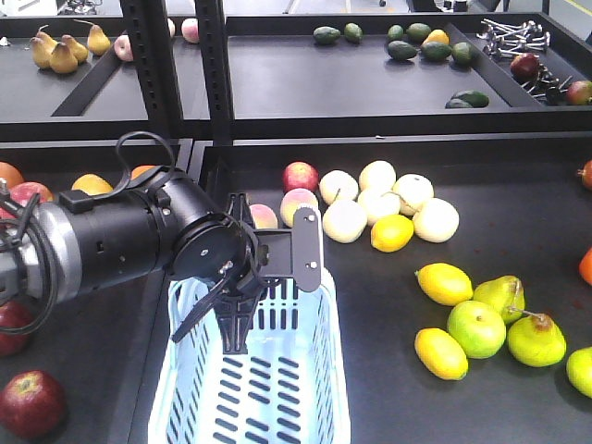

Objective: Pick three apples into basket with both arms
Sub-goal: 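Close the left gripper on the handle and lift the basket up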

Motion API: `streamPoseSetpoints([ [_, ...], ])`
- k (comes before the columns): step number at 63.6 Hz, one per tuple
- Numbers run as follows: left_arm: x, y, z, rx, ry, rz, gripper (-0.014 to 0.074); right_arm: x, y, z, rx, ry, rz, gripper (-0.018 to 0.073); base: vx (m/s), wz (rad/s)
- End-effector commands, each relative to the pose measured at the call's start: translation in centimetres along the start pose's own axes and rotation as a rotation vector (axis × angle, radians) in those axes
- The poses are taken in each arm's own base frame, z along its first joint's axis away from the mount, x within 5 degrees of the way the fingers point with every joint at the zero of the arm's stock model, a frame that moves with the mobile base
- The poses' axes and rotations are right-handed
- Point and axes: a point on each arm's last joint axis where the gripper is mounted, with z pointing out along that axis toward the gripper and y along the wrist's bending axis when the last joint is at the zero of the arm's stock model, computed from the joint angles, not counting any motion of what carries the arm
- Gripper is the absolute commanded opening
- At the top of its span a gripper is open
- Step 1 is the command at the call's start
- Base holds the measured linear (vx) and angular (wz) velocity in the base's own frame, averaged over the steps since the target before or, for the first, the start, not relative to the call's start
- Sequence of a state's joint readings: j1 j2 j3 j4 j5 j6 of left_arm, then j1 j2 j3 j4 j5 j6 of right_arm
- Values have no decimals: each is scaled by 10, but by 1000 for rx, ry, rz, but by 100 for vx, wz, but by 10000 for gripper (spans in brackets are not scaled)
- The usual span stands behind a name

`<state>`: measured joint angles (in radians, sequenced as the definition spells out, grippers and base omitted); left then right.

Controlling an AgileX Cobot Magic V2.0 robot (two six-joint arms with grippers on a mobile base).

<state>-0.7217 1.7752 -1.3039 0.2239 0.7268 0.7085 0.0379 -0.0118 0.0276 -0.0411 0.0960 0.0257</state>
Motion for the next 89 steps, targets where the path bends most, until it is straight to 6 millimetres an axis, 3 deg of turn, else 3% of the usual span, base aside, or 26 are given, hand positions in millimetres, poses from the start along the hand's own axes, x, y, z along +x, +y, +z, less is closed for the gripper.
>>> streamPoseSetpoints([
  [1,-8,14,-28,-88,-73,-12,-8,-3,0,0,5,-74,-8,-8,0,0],
  [14,-11,28,-54,-62,-15,-36,-8,-3,0,0,5,-74,-8,-8,0,0],
  [37,-21,68,-158,-176,-77,-115,-7,-3,0,0,5,-74,-8,-8,0,0],
  [64,16,39,-271,-251,-267,-184,-7,-3,0,0,5,-74,-8,-8,0,0],
  [76,28,29,-300,-290,-332,-194,-7,-3,0,0,5,-74,-8,-8,0,0],
  [89,35,25,-311,-316,-344,-197,-6,-3,0,0,5,-74,-8,-8,0,0],
])
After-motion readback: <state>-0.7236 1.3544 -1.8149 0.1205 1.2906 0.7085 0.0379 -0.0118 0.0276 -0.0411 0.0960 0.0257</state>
